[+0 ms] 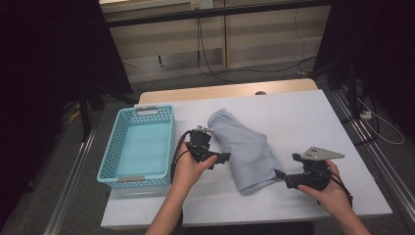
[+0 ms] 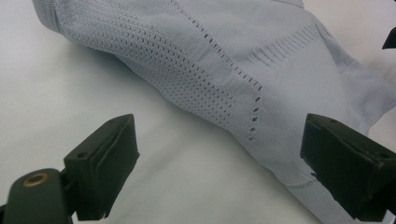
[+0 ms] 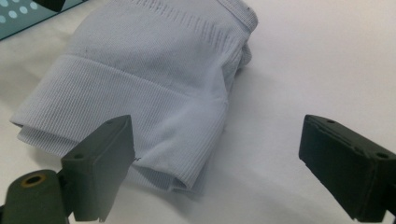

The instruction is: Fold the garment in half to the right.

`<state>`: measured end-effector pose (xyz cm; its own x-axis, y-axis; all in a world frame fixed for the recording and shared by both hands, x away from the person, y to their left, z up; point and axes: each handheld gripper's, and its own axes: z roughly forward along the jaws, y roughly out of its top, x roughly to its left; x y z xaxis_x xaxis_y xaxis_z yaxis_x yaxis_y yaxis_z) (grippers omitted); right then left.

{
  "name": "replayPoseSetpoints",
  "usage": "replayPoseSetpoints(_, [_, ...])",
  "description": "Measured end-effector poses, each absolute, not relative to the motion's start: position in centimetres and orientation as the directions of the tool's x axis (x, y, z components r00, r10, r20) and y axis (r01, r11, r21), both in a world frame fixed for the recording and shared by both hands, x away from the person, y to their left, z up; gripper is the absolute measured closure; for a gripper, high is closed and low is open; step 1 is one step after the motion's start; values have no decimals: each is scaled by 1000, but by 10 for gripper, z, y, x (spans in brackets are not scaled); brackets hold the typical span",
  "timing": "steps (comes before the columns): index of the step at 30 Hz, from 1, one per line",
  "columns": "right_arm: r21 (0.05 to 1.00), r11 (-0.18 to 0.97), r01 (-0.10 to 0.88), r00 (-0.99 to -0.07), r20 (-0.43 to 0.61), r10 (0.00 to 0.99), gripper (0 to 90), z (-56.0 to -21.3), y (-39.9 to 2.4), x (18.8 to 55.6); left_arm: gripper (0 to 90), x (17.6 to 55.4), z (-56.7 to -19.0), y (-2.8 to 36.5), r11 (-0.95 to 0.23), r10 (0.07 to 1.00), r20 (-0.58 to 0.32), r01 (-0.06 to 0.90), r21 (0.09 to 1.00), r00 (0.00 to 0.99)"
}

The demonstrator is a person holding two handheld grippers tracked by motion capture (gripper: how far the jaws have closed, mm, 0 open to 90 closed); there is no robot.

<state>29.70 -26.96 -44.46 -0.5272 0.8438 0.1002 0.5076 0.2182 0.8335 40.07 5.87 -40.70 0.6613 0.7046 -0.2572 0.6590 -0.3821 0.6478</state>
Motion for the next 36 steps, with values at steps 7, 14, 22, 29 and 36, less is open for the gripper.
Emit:
replayPoseSetpoints(7, [843,217,492,-525,88,846,99,-443,-271,296,99,399,-412,54,-401,691,-262,659,636,673])
replayPoseSetpoints(14, [846,223,484,-514,69,855,100,-443,-274,294,97,399,-415,49,-396,693,-268,664,635,670])
replayPoseSetpoints(22, [852,226,472,-512,57,857,101,-441,-273,293,67,399,-425,41,-398,680,-283,665,632,677])
replayPoseSetpoints(29, [850,225,477,-504,55,862,104,-443,-272,293,48,400,-427,39,-390,684,-282,664,638,673])
replayPoseSetpoints(36, [854,220,472,-502,55,863,105,-441,-272,292,49,401,-432,38,-384,688,-298,680,625,662])
